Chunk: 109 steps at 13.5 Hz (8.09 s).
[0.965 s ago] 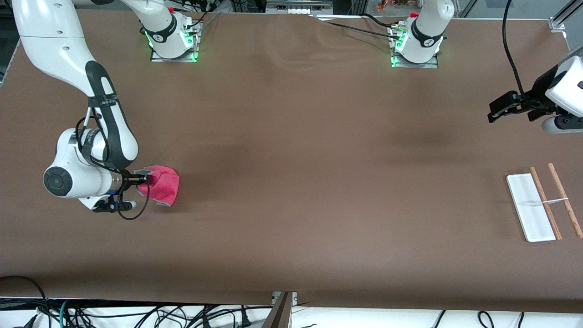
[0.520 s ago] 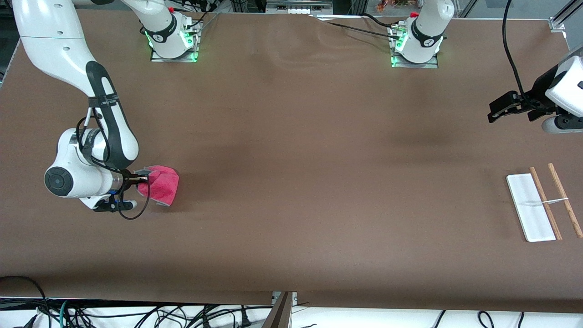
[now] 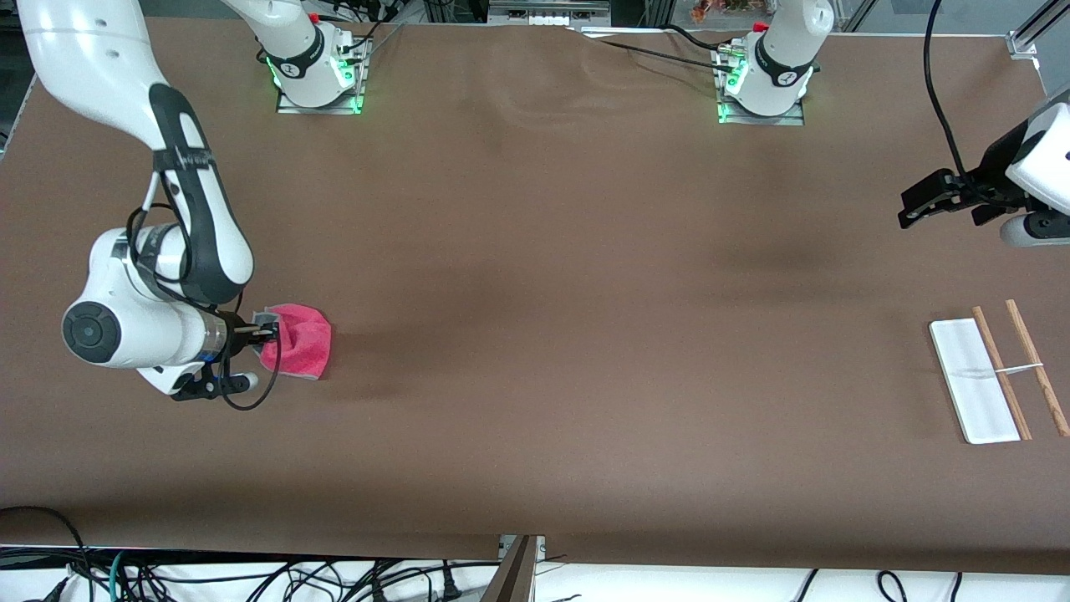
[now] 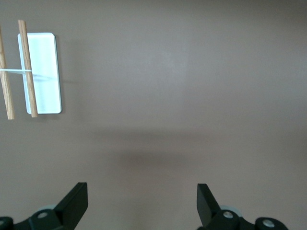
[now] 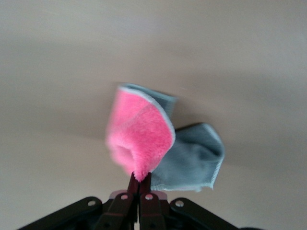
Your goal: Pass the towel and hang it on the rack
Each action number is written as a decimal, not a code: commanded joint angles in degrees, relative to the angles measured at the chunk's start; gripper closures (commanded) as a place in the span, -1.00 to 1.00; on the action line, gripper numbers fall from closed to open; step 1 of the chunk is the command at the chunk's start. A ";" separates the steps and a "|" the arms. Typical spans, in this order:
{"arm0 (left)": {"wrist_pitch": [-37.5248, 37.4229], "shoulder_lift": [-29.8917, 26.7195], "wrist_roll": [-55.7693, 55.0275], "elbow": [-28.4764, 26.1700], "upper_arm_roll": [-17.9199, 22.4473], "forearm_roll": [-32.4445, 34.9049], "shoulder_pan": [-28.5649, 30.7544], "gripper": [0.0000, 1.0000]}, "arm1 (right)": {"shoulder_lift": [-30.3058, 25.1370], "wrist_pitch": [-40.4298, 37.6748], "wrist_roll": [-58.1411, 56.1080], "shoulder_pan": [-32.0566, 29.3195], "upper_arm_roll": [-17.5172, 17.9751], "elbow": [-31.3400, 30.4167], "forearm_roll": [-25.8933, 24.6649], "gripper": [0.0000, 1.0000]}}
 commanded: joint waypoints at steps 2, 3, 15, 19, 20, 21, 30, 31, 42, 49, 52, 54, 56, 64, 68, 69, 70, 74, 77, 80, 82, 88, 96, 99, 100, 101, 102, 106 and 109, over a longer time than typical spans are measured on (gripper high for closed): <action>1.06 0.02 1.39 -0.13 -0.13 0.37 0.73 -1.00 | -1.34 -6.35 0.39 -0.19 7.76 8.44 0.68 1.00; 1.24 0.01 1.39 -0.05 -0.22 -0.06 0.73 -1.00 | -1.34 -6.97 0.74 -0.10 9.61 9.94 0.60 1.00; -1.66 5.63 5.23 1.54 -1.45 -1.64 0.20 -1.00 | -4.16 -1.44 3.21 14.65 19.56 16.19 0.16 1.00; -1.58 10.02 20.08 1.36 -1.27 -15.58 2.39 -1.00 | -4.16 1.55 3.21 18.17 19.21 16.55 -0.19 1.00; -0.97 12.38 24.55 1.10 -1.18 -20.06 3.36 -1.00 | -4.16 2.51 3.21 18.35 19.38 16.55 -0.20 1.00; -0.44 13.28 29.90 0.49 -1.18 -22.89 3.37 -1.00 | -4.16 3.13 3.21 18.44 19.47 16.64 -0.20 1.00; 19.59 20.48 71.42 -7.60 -1.71 -44.15 -3.91 -1.00 | -4.16 10.07 8.74 20.81 19.56 17.25 -0.11 1.00; 22.04 21.89 74.57 -7.52 -1.62 -49.06 -5.06 -1.00 | -4.16 10.86 9.44 20.82 19.65 17.86 -0.11 1.00; 34.02 33.23 107.89 -7.69 -1.62 -74.42 -15.08 -1.00 | -4.24 11.49 9.45 21.43 19.82 18.22 -0.11 1.00; 38.85 37.19 126.71 -9.53 -1.62 -81.88 -19.47 -1.00 | -4.95 11.22 9.36 20.99 19.82 18.22 0.07 1.00; 39.90 37.11 127.78 -9.63 -2.15 -83.91 -21.41 -1.00 | -4.95 11.48 9.36 20.99 19.82 18.22 0.16 1.00; 40.43 36.75 127.78 -9.54 -2.85 -87.59 -23.08 -1.00 | -4.95 11.75 9.36 21.08 19.82 18.22 0.16 1.00; 40.52 36.49 127.78 -9.19 -3.20 -89.36 -24.22 -1.00 | -4.95 11.75 9.45 20.99 19.82 18.22 0.16 1.00; 40.88 32.89 127.95 -9.63 -4.17 -89.98 -24.84 -0.02 | -4.95 11.84 9.36 20.90 19.74 18.22 0.24 1.00; 41.05 33.59 127.95 -9.63 -4.08 -89.54 -24.41 1.00 | -4.95 11.84 9.36 20.90 19.74 18.22 0.24 1.00; 41.05 33.68 128.04 -9.71 -4.08 -89.45 -24.14 1.00 | -4.95 11.84 9.36 20.90 19.74 18.22 0.24 1.00; 41.05 33.68 127.87 -9.80 -4.08 -89.45 -23.88 1.00 | -4.95 11.84 9.36 20.90 19.74 18.22 0.24 1.00; 41.05 33.50 127.60 -9.71 -3.91 -89.37 -23.27 1.00 | -4.95 11.84 9.36 20.90 19.82 18.22 0.24 1.00; 40.88 33.24 127.69 -9.71 -3.73 -89.28 -22.39 1.00 | -4.95 11.66 9.45 20.82 19.74 18.22 0.33 1.00; 40.70 33.06 127.52 -9.71 -3.64 -89.28 -21.77 1.00 | -5.64 11.05 9.27 20.73 19.21 18.13 0.33 0.25; 40.61 32.97 127.25 -9.80 -3.73 -89.28 -21.24 1.00 | -5.91 11.05 9.10 20.29 19.12 18.13 0.42 -1.00; 40.26 25.88 116.66 -13.66 -3.64 -80.79 -17.92 1.00 | -7.67 4.99 9.01 16.96 19.12 18.13 0.51 -1.00; 21.13 15.05 102.64 -14.02 -3.73 -47.30 3.52 1.00 | -9.17 -11.78 9.10 5.37 17.54 18.22 -0.19 -1.00; 16.28 14.34 104.13 -12.62 -3.73 -36.57 11.69 1.00 | -11.87 -17.68 8.39 0.00 15.53 18.57 -0.37 -1.00; 15.74 14.60 105.79 -11.31 -3.64 -32.89 13.98 1.00 | -12.85 -19.35 8.57 -0.97 13.60 18.57 -0.46 -1.00; 14.78 15.21 107.55 -9.47 -3.47 -29.81 15.83 1.00 | -13.55 -21.63 8.48 -2.90 12.19 18.57 -1.33 -1.00; 12.60 16.70 109.04 -7.10 -3.47 -27.51 18.02 1.00 | -15.30 -23.48 8.48 -5.00 10.35 18.31 -2.64 -1.00; 7.84 22.49 119.93 0.73 -3.29 -22.49 25.59 1.00 | -21.37 -24.90 8.57 -8.01 2.43 10.68 -6.77 -1.00; 2.57 30.13 125.57 10.91 -3.03 -21.78 29.81 1.00 | -23.49 -28.49 8.57 -8.28 2.77 9.78 -9.93 -1.00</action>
